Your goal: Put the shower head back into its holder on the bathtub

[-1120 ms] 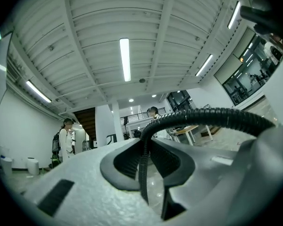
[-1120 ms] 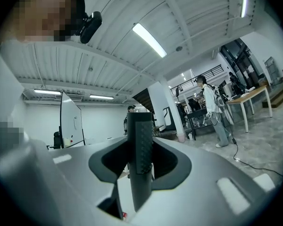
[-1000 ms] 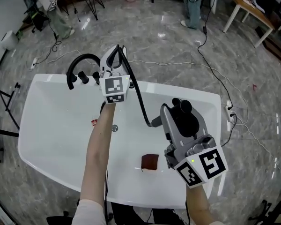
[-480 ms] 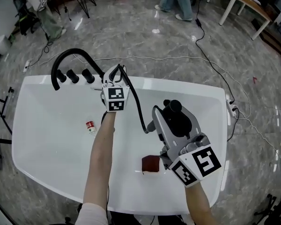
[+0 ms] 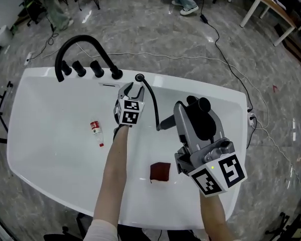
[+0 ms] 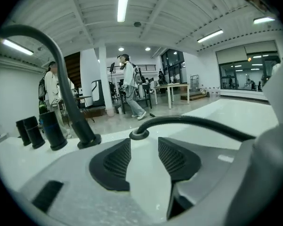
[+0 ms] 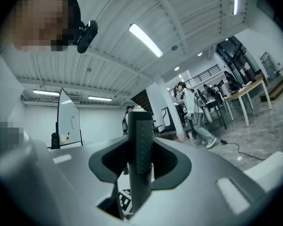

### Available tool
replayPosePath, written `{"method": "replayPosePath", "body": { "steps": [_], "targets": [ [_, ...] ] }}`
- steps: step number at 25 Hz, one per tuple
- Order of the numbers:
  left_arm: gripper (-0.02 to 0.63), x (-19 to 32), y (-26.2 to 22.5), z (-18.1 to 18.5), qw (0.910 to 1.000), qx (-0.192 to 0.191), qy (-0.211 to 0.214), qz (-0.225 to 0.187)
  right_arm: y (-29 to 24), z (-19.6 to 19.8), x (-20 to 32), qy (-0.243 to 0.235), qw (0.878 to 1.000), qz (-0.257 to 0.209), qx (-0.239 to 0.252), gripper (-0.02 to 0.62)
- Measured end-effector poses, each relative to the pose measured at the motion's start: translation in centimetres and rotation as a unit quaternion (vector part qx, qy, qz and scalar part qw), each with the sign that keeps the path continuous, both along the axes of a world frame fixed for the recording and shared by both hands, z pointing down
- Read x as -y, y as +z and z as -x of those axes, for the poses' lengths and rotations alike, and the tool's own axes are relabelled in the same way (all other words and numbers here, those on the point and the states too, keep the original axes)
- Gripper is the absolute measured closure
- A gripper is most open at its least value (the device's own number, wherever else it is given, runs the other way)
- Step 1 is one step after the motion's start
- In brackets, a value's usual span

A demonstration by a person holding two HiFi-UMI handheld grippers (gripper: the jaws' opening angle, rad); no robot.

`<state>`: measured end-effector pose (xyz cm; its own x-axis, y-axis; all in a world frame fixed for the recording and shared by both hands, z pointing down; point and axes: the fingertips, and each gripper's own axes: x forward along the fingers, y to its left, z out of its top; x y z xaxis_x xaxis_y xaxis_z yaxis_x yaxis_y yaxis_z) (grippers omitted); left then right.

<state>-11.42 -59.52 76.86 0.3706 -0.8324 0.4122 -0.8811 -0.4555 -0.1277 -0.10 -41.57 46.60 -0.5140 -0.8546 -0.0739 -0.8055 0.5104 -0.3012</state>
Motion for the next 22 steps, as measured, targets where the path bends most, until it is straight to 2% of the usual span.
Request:
{"method": "replayPosePath", "body": {
  "steps": [3, 6, 9, 11, 16, 22],
  "targets": [
    [0.431, -2.7, -1.4, 0.9, 0.9993, -0.034, -0.012, -0.010, -3.6, 0.7, 1.3, 0.002, 0.999, -0.050, -0.020, 0.465],
    [0.445, -4.7, -4.4, 1.8, 0.9930, -0.103, -0.044, -0.037, -6.6, 1.6, 3.6, 0.005, 0.995, -0.094, -0.040, 0.465],
    [0.446, -6.0, -6.6, 2.1, 0.9845, -0.155, -0.061, -0.057, -8.1, 2.6, 6.5, 0.008, 0.992, -0.118, -0.037, 0.465],
    [0.448, -6.9, -7.5, 1.9, 0.9824, -0.167, -0.054, -0.065, -7.8, 3.5, 8.5, 0.007, 0.992, -0.122, -0.037, 0.465],
    [0.449, -8.0, -7.5, 2.3, 0.9823, -0.168, -0.029, -0.077, -2.3, 6.2, 14.7, -0.007, 0.994, -0.096, -0.049, 0.465],
    [0.456, -8.5, -5.4, 4.6, 0.9774, -0.195, -0.029, -0.077, 8.2, 8.8, 22.2, 0.004, 0.997, -0.008, -0.072, 0.468]
  ]
}}
